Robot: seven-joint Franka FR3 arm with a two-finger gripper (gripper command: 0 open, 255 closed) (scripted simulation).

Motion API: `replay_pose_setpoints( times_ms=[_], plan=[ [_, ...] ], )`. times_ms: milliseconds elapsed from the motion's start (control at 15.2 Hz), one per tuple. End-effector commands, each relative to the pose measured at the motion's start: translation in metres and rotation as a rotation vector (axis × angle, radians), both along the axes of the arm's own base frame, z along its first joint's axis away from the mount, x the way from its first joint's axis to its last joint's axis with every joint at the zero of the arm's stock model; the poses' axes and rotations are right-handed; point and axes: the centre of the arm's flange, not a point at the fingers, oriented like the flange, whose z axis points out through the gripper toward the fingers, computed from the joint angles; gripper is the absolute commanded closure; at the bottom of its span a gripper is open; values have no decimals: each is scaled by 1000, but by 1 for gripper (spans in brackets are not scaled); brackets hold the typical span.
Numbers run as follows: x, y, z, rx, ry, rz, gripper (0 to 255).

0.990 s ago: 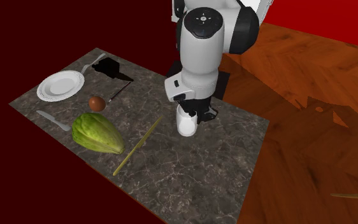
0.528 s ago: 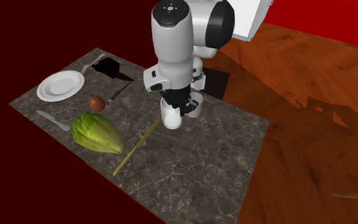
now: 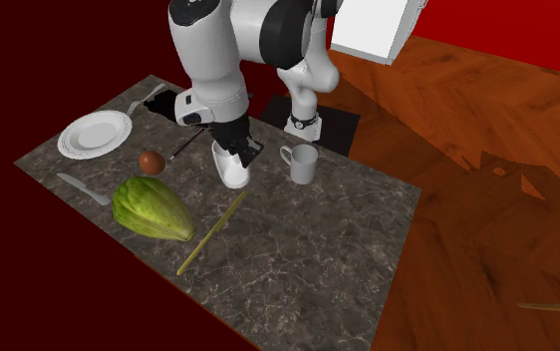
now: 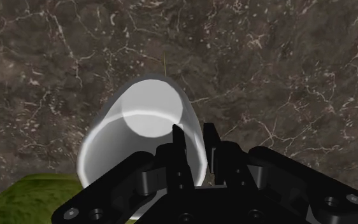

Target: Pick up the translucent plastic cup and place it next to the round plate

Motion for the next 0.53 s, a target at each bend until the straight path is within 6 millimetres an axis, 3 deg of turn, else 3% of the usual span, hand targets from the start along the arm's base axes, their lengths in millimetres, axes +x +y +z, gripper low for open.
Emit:
replay_pose_setpoints(
  times_ms=[0, 462],
  plan=[
    [-5, -27, 2, 0, 0, 1, 255],
    [-13, -119, 2, 0, 0, 1, 255]
  ],
)
